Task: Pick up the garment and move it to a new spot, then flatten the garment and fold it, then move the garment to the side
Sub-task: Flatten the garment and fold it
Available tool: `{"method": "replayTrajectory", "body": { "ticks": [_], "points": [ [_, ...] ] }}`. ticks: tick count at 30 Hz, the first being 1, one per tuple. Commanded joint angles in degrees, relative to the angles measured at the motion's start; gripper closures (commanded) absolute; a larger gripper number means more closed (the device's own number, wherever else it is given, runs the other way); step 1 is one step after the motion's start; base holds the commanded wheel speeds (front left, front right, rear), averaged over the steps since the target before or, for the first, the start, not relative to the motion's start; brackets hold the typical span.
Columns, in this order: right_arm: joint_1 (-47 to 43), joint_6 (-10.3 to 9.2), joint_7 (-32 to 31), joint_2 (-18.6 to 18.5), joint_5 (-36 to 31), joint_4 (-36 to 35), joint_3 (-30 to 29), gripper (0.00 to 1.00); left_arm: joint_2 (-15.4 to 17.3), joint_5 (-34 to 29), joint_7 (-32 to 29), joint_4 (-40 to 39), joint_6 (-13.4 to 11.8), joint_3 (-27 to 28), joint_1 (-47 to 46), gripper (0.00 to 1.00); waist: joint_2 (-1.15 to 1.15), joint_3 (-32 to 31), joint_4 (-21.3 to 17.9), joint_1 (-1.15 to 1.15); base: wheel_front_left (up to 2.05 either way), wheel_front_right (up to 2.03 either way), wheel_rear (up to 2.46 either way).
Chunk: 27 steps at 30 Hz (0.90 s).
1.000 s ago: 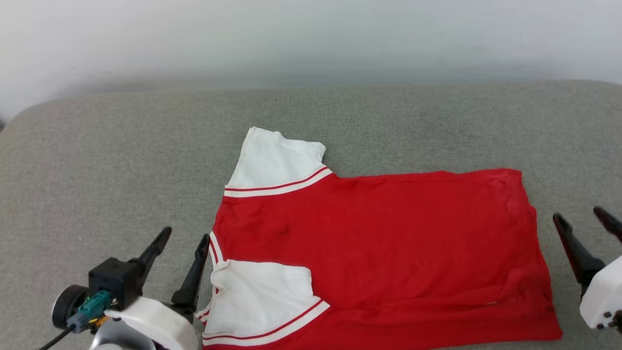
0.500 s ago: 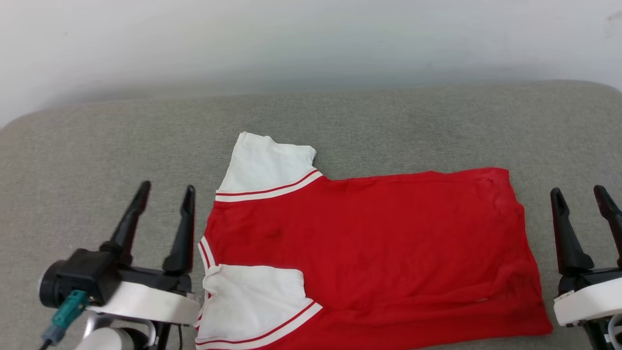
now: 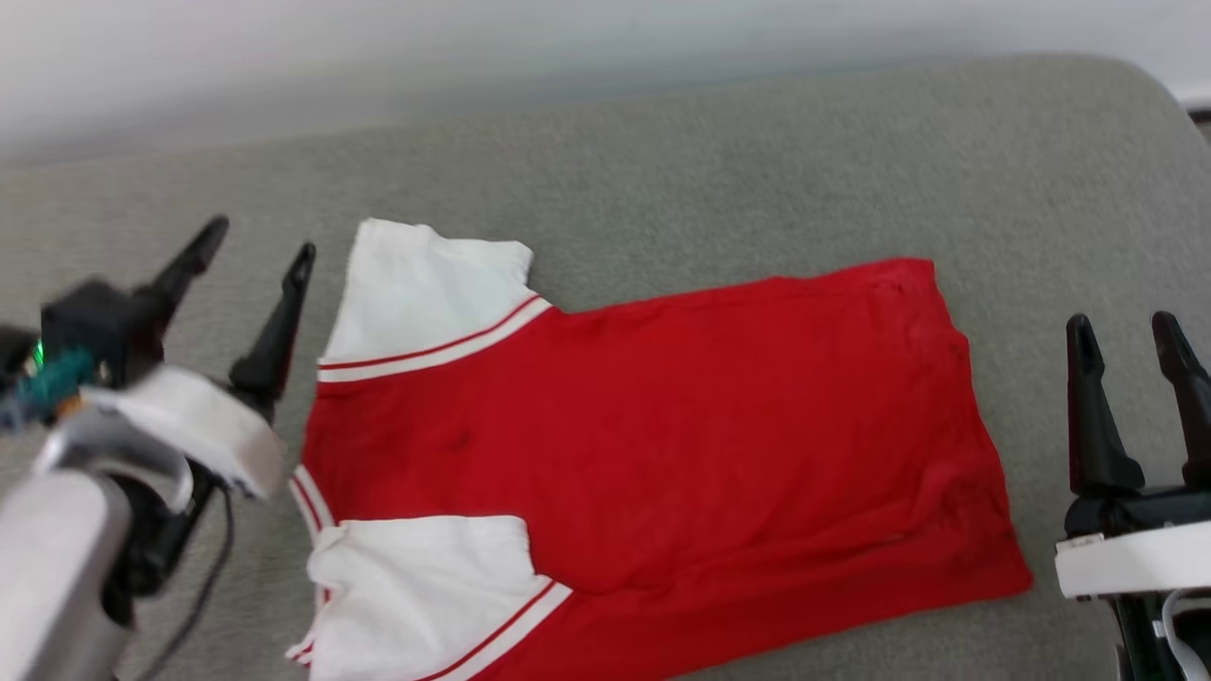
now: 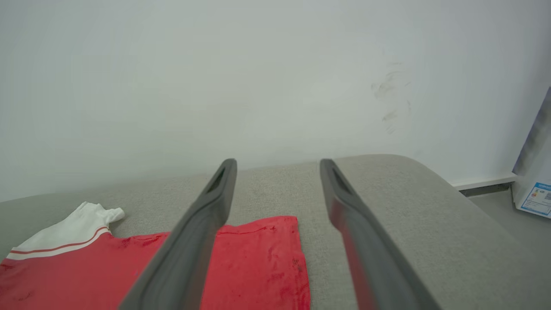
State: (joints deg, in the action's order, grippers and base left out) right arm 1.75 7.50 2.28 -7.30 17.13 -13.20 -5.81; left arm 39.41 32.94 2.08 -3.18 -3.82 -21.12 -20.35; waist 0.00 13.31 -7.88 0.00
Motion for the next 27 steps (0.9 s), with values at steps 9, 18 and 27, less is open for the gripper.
{"method": "replayTrajectory", "body": {
  "ticks": [9, 18, 27],
  "points": [
    [3.35, -0.02, 1.30, 2.99, 2.61, -0.34, 2.64, 0.00, 7.23, 6.42, -27.65, 7.97, 6.71, -1.22, -19.77, 0.00, 0.00, 11.47, -9.39, 0.00, 0.00, 0.00, 0.00],
    [4.34, -0.02, 3.86, 4.17, 4.34, 2.66, 5.26, 0.00, 11.32, 15.30, -53.54, 12.27, 4.25, -1.02, -28.71, 0.00, 0.00, 15.96, -13.76, 0.00, 0.00, 0.00, 0.00],
    [5.54, -0.02, 5.87, 4.50, 6.59, 5.17, 7.61, 0.00, 13.91, 15.86, -59.88, 13.71, 1.35, -1.56, -28.11, 0.00, 0.00, 18.36, -15.65, 0.00, 0.00, 0.00, 0.00]
  ]
}}
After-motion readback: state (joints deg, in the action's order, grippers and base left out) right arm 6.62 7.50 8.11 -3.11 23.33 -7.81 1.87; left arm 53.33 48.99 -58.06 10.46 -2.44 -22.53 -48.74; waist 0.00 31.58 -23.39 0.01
